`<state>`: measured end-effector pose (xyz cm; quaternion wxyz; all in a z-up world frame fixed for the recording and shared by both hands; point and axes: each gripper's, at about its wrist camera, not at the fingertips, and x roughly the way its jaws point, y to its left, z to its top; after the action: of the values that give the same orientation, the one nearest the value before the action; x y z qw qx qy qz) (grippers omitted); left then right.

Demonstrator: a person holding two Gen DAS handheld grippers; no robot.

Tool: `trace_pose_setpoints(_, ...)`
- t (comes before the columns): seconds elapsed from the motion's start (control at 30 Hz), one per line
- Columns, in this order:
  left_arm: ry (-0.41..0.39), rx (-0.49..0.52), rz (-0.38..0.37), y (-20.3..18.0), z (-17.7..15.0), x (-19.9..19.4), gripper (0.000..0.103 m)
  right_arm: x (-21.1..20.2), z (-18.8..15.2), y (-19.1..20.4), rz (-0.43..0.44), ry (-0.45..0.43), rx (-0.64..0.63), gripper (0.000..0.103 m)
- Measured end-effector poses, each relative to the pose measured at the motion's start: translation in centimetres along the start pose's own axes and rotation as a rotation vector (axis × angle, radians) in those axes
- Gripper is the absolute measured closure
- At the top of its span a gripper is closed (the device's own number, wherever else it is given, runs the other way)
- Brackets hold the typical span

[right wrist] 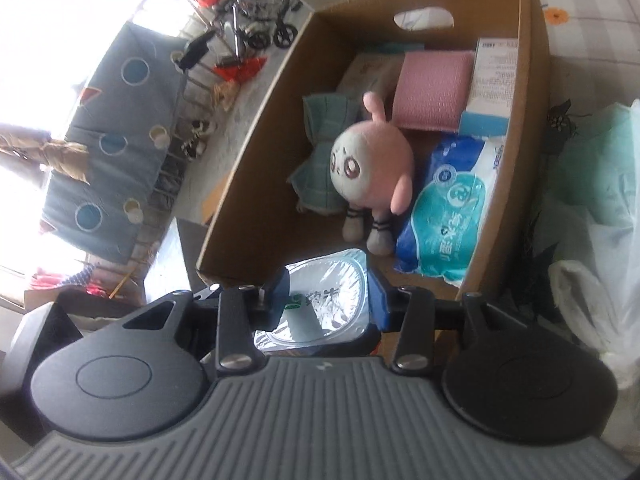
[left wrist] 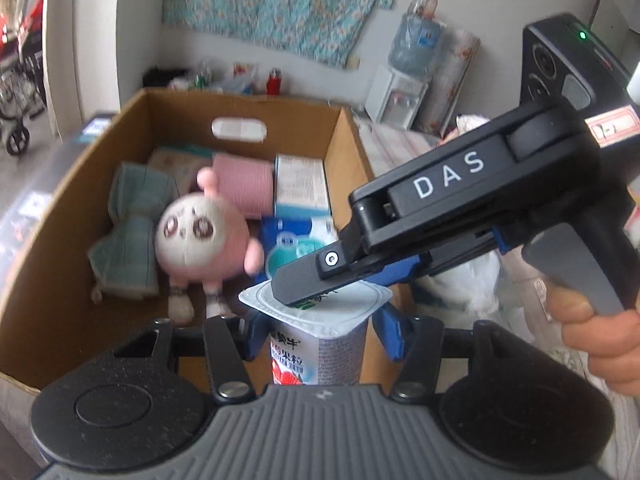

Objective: Organize soft objects
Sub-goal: 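Carry the yogurt cup with both grippers over the box, then open the right gripper while the left gripper lowers the yogurt cup into the box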

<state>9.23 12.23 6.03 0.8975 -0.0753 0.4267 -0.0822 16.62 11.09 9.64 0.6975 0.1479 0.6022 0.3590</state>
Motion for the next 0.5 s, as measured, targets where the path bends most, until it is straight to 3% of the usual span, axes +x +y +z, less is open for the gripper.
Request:
trace_pose_setpoints(0.3,0.267,-0.037,-0.093,3.4,-1.9,3.0,0.048,3.0,0.9,1.2,-0.12,0.198,-0.094,0.041)
trace_pose_setpoints(0.5,0.362,-0.04,-0.118,4.4,-1.8,4.0,0.047,3.8,1.7,1.6,-0.137,0.269,-0.123,0.034)
